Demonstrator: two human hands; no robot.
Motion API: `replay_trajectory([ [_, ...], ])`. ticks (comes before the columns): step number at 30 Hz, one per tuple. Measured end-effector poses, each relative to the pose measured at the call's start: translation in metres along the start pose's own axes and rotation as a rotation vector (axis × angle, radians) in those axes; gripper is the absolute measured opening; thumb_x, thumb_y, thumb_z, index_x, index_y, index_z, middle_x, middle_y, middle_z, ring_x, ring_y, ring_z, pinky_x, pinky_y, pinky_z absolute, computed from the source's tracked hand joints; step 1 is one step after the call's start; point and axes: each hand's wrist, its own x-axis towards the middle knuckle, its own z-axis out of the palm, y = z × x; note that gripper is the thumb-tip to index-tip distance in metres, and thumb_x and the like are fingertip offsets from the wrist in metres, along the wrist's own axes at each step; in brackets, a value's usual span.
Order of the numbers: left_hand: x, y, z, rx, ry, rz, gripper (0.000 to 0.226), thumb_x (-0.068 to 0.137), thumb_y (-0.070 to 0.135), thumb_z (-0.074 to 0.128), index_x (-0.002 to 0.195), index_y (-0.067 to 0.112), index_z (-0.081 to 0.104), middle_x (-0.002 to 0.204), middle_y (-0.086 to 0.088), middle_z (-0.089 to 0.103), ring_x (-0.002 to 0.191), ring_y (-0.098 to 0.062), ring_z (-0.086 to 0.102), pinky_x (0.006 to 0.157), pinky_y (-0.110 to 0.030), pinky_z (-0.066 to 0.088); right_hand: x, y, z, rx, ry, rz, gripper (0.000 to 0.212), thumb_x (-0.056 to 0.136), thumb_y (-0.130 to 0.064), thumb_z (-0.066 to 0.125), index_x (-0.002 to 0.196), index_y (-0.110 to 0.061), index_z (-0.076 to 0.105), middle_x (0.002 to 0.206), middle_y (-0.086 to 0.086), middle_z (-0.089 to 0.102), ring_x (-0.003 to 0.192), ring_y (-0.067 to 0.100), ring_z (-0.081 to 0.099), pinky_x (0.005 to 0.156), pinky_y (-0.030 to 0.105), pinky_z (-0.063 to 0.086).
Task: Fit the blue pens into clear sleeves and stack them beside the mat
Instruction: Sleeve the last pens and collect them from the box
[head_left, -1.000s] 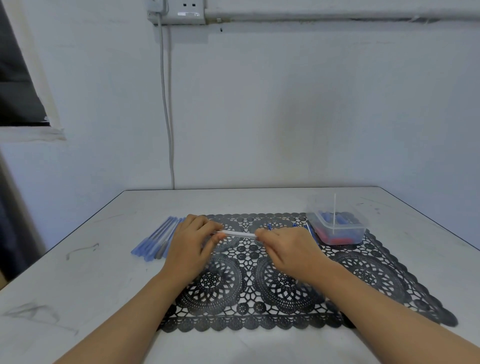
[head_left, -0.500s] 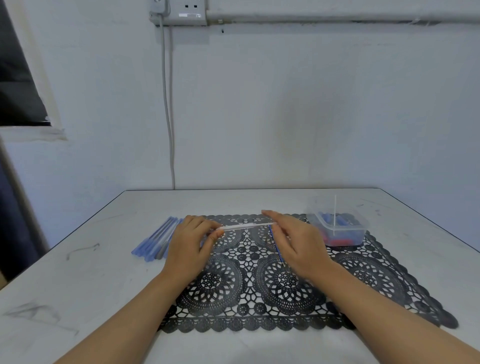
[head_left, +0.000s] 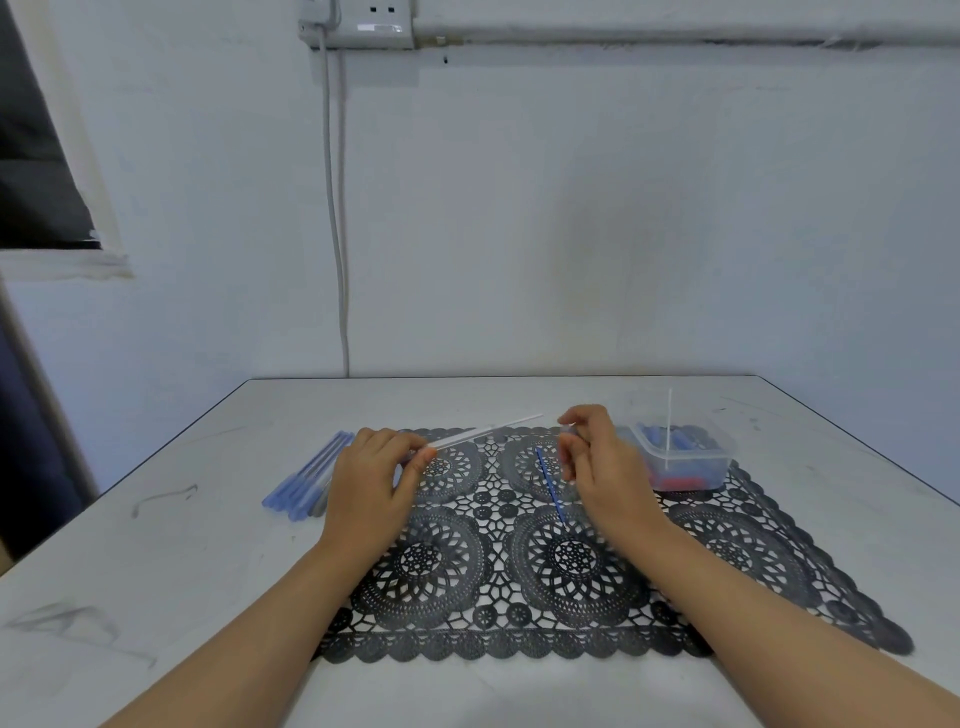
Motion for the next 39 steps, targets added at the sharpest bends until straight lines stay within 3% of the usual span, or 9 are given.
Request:
replay_trajectory([
  [3, 0.000, 0.000, 0.000, 0.001, 0.001, 0.002, 0.031, 0.092, 0.041, 0.044, 0.086, 0.019, 0.066, 0.077, 0.013, 0.056, 0.076, -0.006, 0.044, 0.067, -0.033, 0.041, -0.002, -0.001, 0.001, -0.038, -0.009, -0.113, 0.012, 0.093, -0.007, 0.052, 0.098, -0.006, 0.063, 0.070, -0.018, 0.054, 0.062, -0.005, 0.052, 0.062, 0.007, 0.040],
  [5, -0.001, 0.000, -0.001, 0.002, -0.001, -0.002, 0.032, 0.092, 0.041, 0.044, 0.086, 0.020, 0.066, 0.077, 0.012, 0.058, 0.077, -0.006, 0.044, 0.067, -0.033, 0.041, -0.002, 0.000, 0.004, -0.099, -0.051, -0.180, 0.014, 0.088, -0.008, 0.054, 0.094, -0.003, 0.066, 0.079, -0.012, 0.059, 0.070, -0.005, 0.052, 0.072, 0.002, 0.037],
  [8, -0.001, 0.000, 0.000, 0.008, -0.005, -0.005, 0.033, 0.092, 0.042, 0.043, 0.087, 0.020, 0.066, 0.078, 0.011, 0.060, 0.077, -0.006, 0.044, 0.068, -0.033, 0.041, -0.001, 0.006, 0.009, -0.203, -0.219, -0.241, 0.016, 0.086, -0.007, 0.054, 0.091, -0.002, 0.068, 0.089, 0.005, 0.060, 0.078, 0.008, 0.054, 0.076, 0.007, 0.038],
  [14, -0.001, 0.000, 0.001, 0.007, -0.015, -0.007, 0.033, 0.092, 0.042, 0.042, 0.086, 0.019, 0.066, 0.078, 0.011, 0.060, 0.077, -0.006, 0.045, 0.068, -0.035, 0.041, -0.004, 0.009, 0.011, -0.335, -0.457, -0.213, 0.022, 0.091, -0.006, 0.053, 0.105, -0.012, 0.070, 0.102, 0.004, 0.055, 0.091, 0.018, 0.055, 0.083, 0.033, 0.046],
  [20, -0.001, -0.001, 0.002, 0.004, -0.033, -0.014, 0.033, 0.092, 0.043, 0.042, 0.086, 0.020, 0.065, 0.078, 0.011, 0.060, 0.076, -0.008, 0.047, 0.069, -0.034, 0.041, -0.004, 0.006, 0.010, -0.365, -0.485, -0.222, 0.027, 0.092, -0.007, 0.051, 0.111, -0.018, 0.067, 0.101, -0.001, 0.056, 0.090, 0.016, 0.055, 0.080, 0.035, 0.049],
  [29, -0.002, 0.000, 0.002, 0.001, -0.043, -0.020, 0.034, 0.091, 0.044, 0.043, 0.087, 0.020, 0.066, 0.080, 0.011, 0.061, 0.078, -0.009, 0.048, 0.071, -0.034, 0.041, -0.005, 0.004, 0.006, -0.390, -0.538, -0.208, 0.028, 0.095, -0.018, 0.048, 0.120, -0.026, 0.059, 0.104, -0.008, 0.054, 0.098, 0.008, 0.049, 0.085, 0.026, 0.044],
  [34, -0.002, 0.001, 0.001, 0.005, -0.053, -0.024, 0.034, 0.091, 0.045, 0.042, 0.087, 0.021, 0.066, 0.082, 0.010, 0.061, 0.080, -0.009, 0.049, 0.071, -0.033, 0.042, -0.005, 0.001, 0.004, -0.398, -0.450, -0.183, 0.030, 0.098, -0.030, 0.041, 0.121, -0.023, 0.059, 0.110, -0.008, 0.058, 0.100, 0.008, 0.053, 0.085, 0.027, 0.045],
  [36, -0.002, 0.001, 0.001, 0.007, -0.053, -0.025, 0.034, 0.091, 0.046, 0.042, 0.087, 0.021, 0.066, 0.082, 0.010, 0.061, 0.081, -0.009, 0.048, 0.071, -0.033, 0.042, -0.005, -0.001, 0.003, -0.350, -0.299, -0.204, 0.030, 0.097, -0.029, 0.041, 0.115, -0.020, 0.063, 0.104, -0.006, 0.063, 0.094, 0.008, 0.057, 0.081, 0.029, 0.049],
  [39, -0.002, 0.002, 0.000, 0.006, -0.049, -0.017, 0.034, 0.091, 0.046, 0.043, 0.087, 0.021, 0.066, 0.081, 0.010, 0.061, 0.080, -0.009, 0.048, 0.071, -0.033, 0.041, -0.005, -0.003, -0.001, -0.227, -0.041, -0.314, 0.030, 0.091, -0.023, 0.042, 0.103, -0.013, 0.068, 0.092, -0.003, 0.066, 0.083, 0.006, 0.058, 0.074, 0.019, 0.049],
])
